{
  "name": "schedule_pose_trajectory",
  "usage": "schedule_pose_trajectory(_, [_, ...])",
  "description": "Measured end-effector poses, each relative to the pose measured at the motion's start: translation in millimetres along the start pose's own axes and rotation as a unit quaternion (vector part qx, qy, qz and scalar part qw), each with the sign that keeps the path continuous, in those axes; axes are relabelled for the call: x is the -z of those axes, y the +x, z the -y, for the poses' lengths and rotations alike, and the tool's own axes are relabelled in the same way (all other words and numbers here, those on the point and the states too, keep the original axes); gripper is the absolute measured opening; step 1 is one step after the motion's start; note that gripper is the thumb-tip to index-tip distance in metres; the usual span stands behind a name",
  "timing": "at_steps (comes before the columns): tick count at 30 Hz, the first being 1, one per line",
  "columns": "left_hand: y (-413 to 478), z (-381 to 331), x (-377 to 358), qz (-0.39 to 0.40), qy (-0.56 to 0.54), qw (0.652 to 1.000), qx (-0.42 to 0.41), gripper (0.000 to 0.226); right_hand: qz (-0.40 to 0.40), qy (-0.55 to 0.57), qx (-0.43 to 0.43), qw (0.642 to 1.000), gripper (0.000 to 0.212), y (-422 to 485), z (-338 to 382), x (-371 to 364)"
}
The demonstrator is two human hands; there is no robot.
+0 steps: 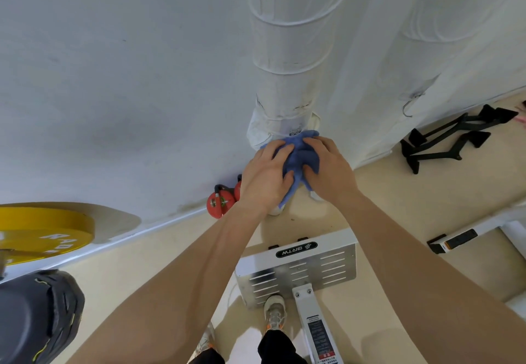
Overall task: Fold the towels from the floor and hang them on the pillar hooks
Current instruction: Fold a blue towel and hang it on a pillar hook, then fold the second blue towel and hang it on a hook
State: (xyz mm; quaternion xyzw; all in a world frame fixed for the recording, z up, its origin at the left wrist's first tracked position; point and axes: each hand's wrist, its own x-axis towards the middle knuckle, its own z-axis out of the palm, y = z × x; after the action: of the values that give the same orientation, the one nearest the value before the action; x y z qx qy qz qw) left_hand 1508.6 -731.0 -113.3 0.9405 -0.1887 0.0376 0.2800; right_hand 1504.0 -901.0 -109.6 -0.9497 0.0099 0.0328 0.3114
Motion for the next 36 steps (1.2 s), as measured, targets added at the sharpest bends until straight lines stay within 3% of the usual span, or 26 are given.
schedule_pose_trajectory(8, [-8, -12, 61, 0.042, -0.025, 0.995, 0.091, 0.044, -0.015, -0.036, -0.031, 0.999, 0.057, -17, 39, 41])
schedule_pose_trajectory(18, [-98, 10, 136, 0.178, 0.055, 0.965, 0.182, 0.051, 0.096, -0.13, -0.056, 0.985, 0.046, -87, 130, 34])
schedule_pose_trajectory(27, [-266, 90, 231, 0.173, 0.067, 0.964, 0.192, 0.051, 0.117, -0.176, -0.007, 0.977, 0.054, -202, 267, -67])
schedule_pose_trajectory(36, [-492, 192, 337, 0.15, 0.077, 0.94, 0.297, 0.052, 0.239, -0.219, 0.077, 0.943, 0.055, -313, 430, -201])
